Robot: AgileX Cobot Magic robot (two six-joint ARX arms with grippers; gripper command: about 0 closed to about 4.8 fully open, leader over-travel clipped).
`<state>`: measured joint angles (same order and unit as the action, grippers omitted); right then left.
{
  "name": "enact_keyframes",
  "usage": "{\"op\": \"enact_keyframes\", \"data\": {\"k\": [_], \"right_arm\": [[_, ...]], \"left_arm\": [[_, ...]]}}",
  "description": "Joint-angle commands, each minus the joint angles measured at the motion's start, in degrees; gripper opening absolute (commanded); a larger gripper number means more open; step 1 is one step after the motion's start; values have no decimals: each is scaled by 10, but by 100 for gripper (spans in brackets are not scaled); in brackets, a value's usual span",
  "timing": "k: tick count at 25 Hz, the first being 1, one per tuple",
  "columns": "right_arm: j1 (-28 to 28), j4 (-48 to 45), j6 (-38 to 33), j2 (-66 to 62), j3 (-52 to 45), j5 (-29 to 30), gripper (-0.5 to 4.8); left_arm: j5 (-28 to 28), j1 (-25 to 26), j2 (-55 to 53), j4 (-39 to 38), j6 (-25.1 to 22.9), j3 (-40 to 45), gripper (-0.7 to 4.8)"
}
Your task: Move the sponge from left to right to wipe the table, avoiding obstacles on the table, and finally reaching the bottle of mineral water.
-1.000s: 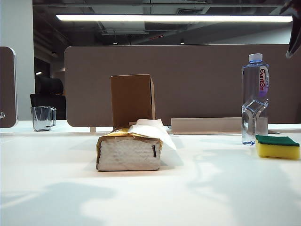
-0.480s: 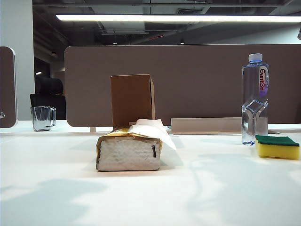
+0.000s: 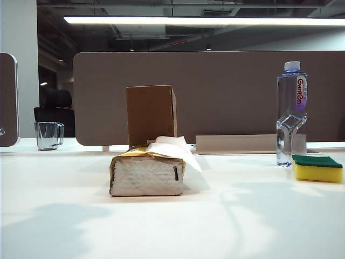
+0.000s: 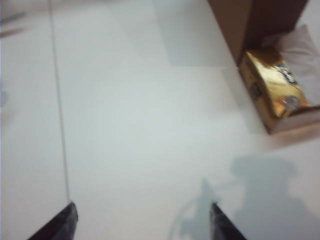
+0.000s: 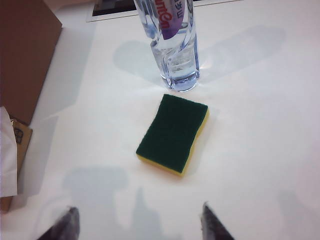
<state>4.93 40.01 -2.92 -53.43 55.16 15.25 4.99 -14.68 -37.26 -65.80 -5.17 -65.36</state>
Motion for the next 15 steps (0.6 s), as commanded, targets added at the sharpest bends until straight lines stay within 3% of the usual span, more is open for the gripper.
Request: {"op": "enact_keyframes", "data": {"k": [1, 15], "right_arm": [[0, 1, 2, 19, -12, 4, 312], [0, 35, 1, 105, -29, 3, 305]], "left_arm": [[14, 12, 1, 18, -4, -2, 335], [15, 71, 13, 27, 12, -2, 331]]}}
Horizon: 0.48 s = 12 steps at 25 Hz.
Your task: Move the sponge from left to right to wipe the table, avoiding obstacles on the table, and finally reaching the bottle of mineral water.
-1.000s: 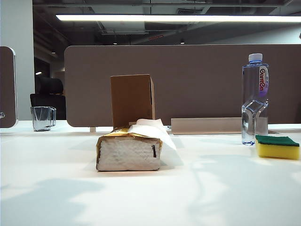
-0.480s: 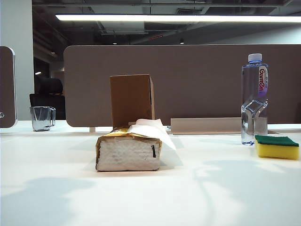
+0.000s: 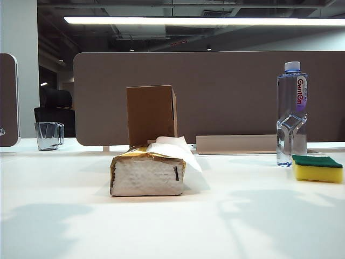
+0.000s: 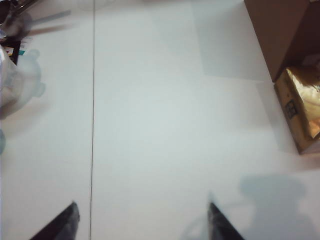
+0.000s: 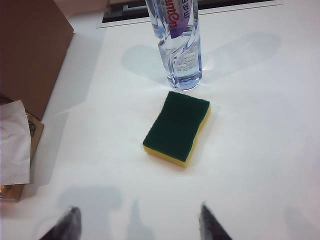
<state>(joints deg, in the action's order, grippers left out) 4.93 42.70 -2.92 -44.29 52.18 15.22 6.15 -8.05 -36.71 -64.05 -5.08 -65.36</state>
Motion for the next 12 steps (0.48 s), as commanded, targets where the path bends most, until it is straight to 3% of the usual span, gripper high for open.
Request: {"op": "enact_keyframes", "data": {"k": [1, 5, 7, 12], "right_arm": [[0, 12, 1, 22, 0, 4, 305], [0, 12, -1, 53, -10, 3, 297], [0, 9, -3, 82, -21, 4, 243], [-1, 11, -5, 160, -60, 4, 225]], "left_arm": [[3, 8, 14, 11, 16, -2, 331], [7, 27, 38, 14, 27, -2, 305], [5, 42, 55, 15, 27, -2, 304], [2, 49, 87, 26, 31, 24, 290]]}}
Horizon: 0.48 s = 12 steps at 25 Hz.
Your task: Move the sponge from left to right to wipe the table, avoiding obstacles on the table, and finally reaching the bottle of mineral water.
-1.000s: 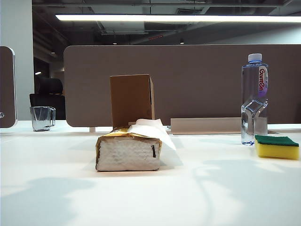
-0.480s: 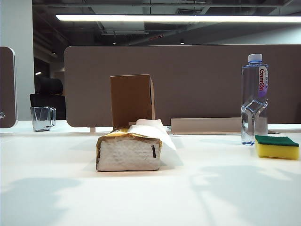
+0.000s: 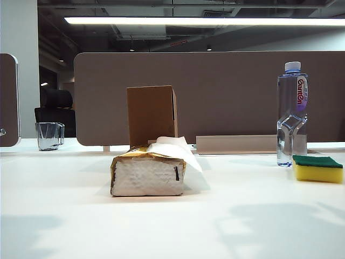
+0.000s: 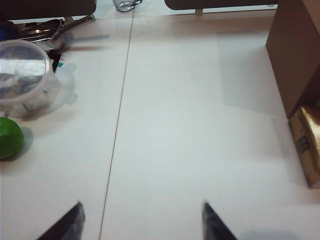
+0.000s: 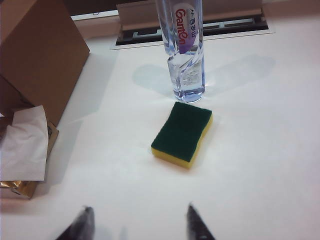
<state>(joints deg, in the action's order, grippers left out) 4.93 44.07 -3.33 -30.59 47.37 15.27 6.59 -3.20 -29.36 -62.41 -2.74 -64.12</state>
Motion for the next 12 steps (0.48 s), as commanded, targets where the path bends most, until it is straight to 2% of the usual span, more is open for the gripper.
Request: {"op": "enact_keyframes", "data": {"k": [1, 5, 8, 10, 12], "right_arm": [[-1, -2, 0, 35, -18, 3, 209], [-1, -2, 0, 103, -54, 3, 142], [-1, 0, -1, 125, -68, 5, 132], [-2, 7, -1, 137, -75, 17, 78], [-8, 10, -1, 148, -83, 16, 33]], "left_arm": [[-4, 0, 23, 14, 14, 21, 273], [-4, 0, 81, 30, 24, 66, 241], [-4, 0, 109, 30, 37, 85, 236], [-4, 0, 127, 32, 42, 98, 233], [-4, 0, 155, 34, 53, 116, 199]]}}
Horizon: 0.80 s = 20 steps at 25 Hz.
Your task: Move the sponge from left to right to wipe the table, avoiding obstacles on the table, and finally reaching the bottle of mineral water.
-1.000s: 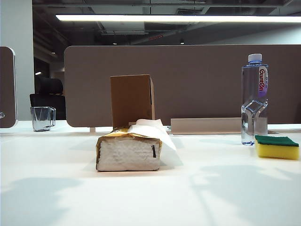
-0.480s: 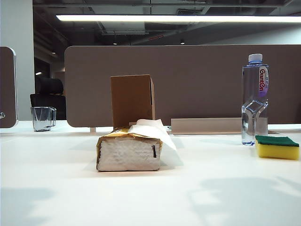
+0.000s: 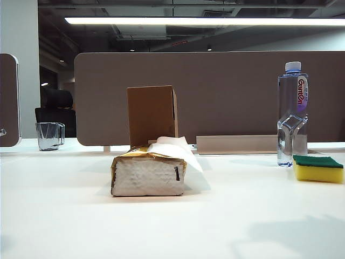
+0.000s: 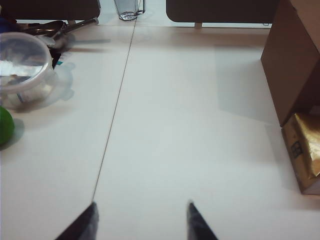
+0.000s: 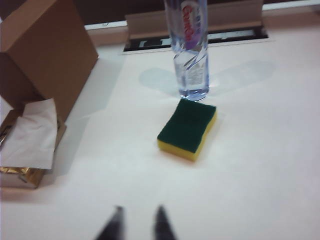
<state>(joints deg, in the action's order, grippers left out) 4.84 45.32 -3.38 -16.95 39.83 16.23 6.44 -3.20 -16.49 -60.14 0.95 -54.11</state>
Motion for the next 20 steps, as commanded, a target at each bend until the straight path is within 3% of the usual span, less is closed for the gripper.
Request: {"op": "enact_keyframes", "data": {"k": [1, 6, 8, 12, 16, 20], "right_arm": [[-11, -2, -1, 16, -13, 7, 21], [-29, -6, -14, 56, -37, 7, -4], [-28, -13, -14, 77, -38, 2, -4], [-28, -51, -29, 86, -49, -13, -4], [-28, -108, -40, 86, -73, -22, -4], [-28, -168, -44, 86, -110, -26, -4]], "left_arm": [[-3, 0, 38, 12, 22, 23, 181], [-3, 0, 116, 34, 61, 69, 89], [-8, 0, 161, 60, 66, 97, -6], [-66, 0, 163, 80, 50, 123, -6], [-76, 0, 163, 109, 50, 150, -6], [-87, 0, 163, 198, 50, 192, -6]]}}
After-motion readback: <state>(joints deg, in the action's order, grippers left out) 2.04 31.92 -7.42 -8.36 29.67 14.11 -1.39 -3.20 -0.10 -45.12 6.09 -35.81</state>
